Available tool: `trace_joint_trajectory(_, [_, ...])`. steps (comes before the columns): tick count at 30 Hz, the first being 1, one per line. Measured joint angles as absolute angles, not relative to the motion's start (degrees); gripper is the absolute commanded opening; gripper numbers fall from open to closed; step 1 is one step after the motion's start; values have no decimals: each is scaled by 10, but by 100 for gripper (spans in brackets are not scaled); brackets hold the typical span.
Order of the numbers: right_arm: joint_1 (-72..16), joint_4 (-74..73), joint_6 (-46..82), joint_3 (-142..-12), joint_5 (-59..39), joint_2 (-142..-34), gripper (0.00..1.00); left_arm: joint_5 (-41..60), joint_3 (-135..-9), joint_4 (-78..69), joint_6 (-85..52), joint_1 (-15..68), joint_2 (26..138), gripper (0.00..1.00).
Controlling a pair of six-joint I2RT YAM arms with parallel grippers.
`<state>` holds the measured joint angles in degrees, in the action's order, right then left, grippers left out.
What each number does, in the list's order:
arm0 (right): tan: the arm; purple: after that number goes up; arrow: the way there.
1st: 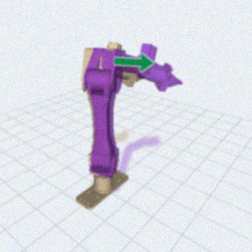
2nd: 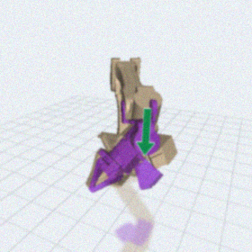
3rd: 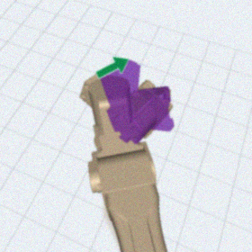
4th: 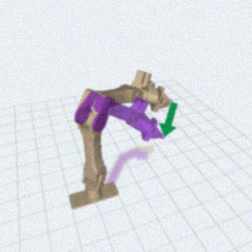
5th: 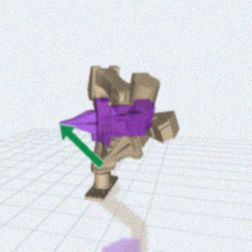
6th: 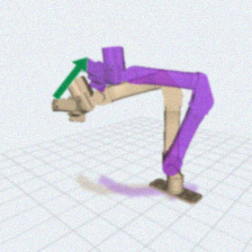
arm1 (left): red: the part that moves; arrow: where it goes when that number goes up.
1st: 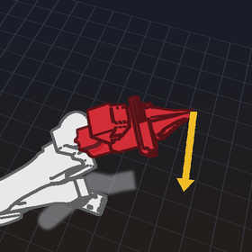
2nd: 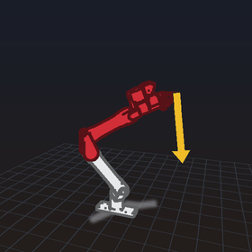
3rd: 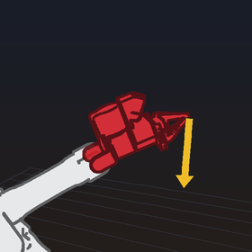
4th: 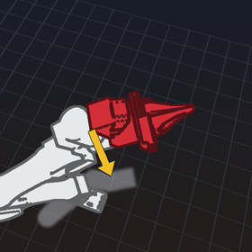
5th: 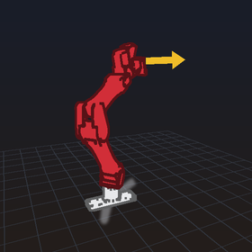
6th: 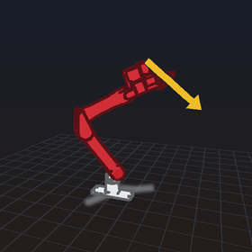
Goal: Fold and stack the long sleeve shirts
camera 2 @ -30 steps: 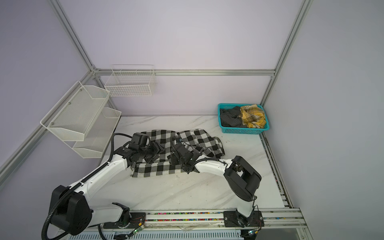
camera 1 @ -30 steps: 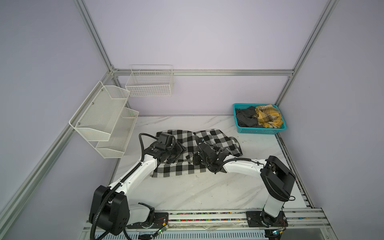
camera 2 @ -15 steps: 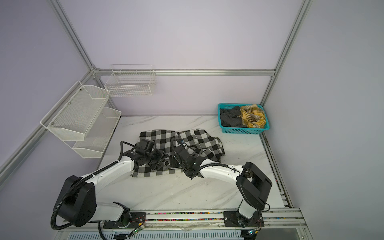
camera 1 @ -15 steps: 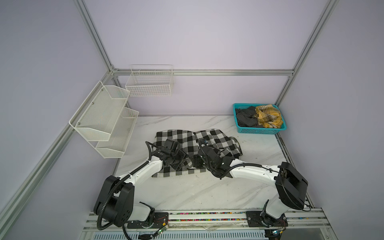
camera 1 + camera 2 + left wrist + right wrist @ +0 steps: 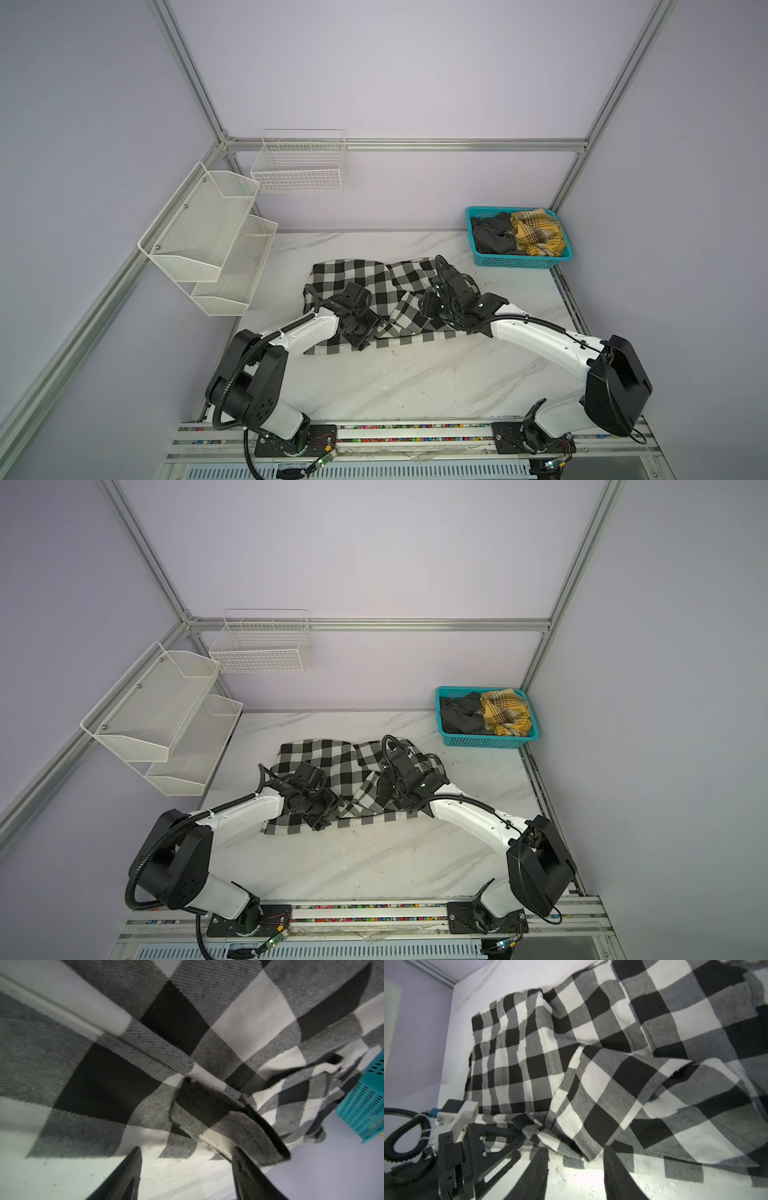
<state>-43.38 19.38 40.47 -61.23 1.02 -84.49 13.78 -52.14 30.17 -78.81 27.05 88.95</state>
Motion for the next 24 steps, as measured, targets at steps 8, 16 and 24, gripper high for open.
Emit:
trace_joint_trajectory(8, [-434,217,405,-611,-18,-846,46,100,-632,375,-756,296,926,75])
trace_joint_trajectory(16, [-415,218,412,-576,-37,-848,44,56,-745,432,-719,313,966,63])
trace_joint_trajectory(24, [-391,219,416,-567,-46,-846,43,44,-745,480,-709,316,1035,56])
